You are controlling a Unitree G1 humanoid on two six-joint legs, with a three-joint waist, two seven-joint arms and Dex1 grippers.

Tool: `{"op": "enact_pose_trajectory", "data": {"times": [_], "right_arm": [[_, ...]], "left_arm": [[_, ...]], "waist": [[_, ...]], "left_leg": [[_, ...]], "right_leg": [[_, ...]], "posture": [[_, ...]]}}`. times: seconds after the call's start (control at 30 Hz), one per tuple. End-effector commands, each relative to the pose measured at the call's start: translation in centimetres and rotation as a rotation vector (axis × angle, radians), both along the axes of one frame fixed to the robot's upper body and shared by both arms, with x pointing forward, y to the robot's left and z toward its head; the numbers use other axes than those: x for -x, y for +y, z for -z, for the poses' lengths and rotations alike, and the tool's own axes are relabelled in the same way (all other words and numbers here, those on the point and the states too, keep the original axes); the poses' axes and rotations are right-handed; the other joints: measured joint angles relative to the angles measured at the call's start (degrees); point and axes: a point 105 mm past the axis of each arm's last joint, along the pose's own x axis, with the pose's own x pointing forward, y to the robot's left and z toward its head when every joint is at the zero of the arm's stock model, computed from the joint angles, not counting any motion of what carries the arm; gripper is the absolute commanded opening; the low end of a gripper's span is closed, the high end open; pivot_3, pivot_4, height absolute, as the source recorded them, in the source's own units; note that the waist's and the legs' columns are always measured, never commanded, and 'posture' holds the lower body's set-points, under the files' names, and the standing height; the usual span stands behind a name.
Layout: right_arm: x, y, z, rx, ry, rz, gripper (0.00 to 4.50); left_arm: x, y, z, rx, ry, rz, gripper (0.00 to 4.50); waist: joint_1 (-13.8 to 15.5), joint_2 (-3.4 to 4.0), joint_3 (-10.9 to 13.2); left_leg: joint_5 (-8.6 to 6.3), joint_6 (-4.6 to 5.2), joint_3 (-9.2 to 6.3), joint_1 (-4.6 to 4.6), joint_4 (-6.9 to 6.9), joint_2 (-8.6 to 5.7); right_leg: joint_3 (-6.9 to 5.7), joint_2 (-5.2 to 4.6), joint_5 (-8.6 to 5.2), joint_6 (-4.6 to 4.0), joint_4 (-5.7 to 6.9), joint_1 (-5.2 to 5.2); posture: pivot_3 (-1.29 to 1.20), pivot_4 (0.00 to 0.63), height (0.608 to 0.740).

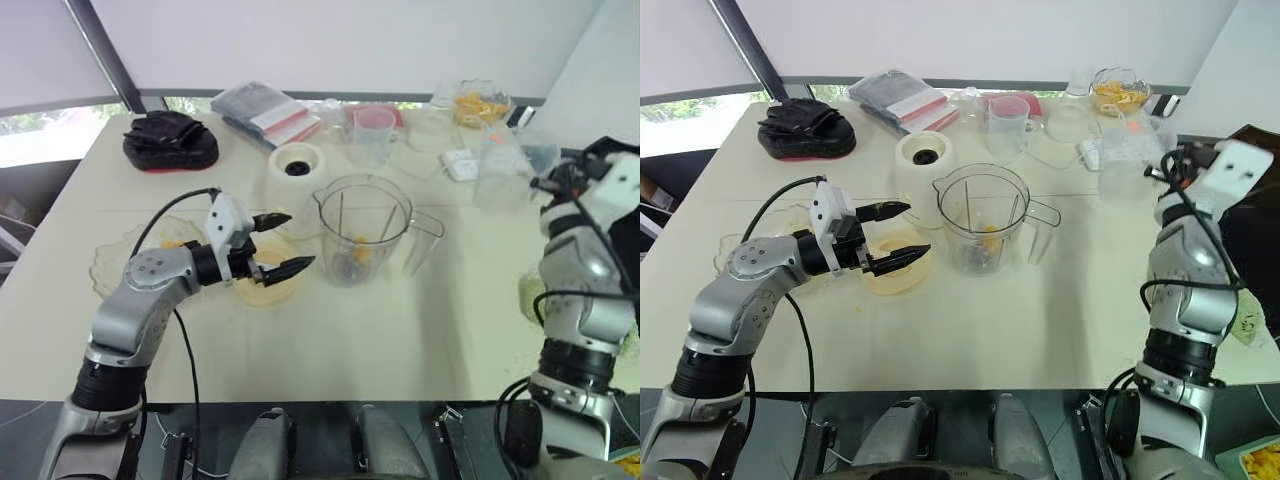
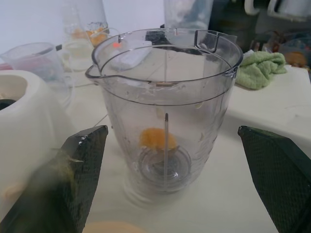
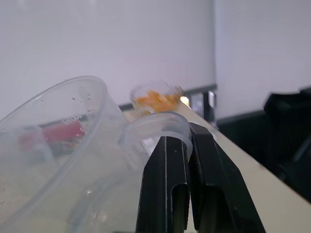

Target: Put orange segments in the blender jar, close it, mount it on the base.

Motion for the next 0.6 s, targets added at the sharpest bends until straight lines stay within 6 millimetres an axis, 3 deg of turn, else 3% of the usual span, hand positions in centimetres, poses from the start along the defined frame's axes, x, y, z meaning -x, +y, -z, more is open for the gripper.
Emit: {"op": "enact_pose_trajectory", "data": {"times": [0.03, 0.23, 0.6], "right_arm": [[0.5, 2.1, -5.1, 0.104, -0.106, -0.1, 0.04], [0.7, 5.6, -8.8, 0.367, -0.114, -0.255, 0.04], [1.8, 8.8, -10.6, 0.678, -0.142, -0.352, 0.04]], "left_arm": [[0.2, 0.0, -1.3, 0.035, -0.059, 0.013, 4.5], [-0.2, 0.1, -1.3, 0.047, -0.074, -0.005, 4.5], [-0.2, -0.2, -0.8, 0.059, -0.078, -0.025, 4.5]], "waist": [[0.18, 0.0, 0.0], [0.22, 0.01, 0.01], [0.25, -0.02, 0.02]], "left_leg": [[0.0, 0.0, 0.01, -0.02, 0.0, -0.01], [0.0, 0.0, 0.0, -0.12, 0.01, -0.01], [-0.01, 0.01, 0.0, -0.16, 0.01, 0.0]], "right_leg": [[0.0, -0.01, 0.0, 0.0, -0.01, 0.0], [-0.01, -0.02, 0.0, 0.0, -0.02, -0.11], [-0.02, -0.03, 0.0, 0.0, -0.05, -0.13]], "posture": [[0.0, 0.15, 0.74], [0.0, 0.15, 0.74], [0.0, 0.15, 0.74]]}}
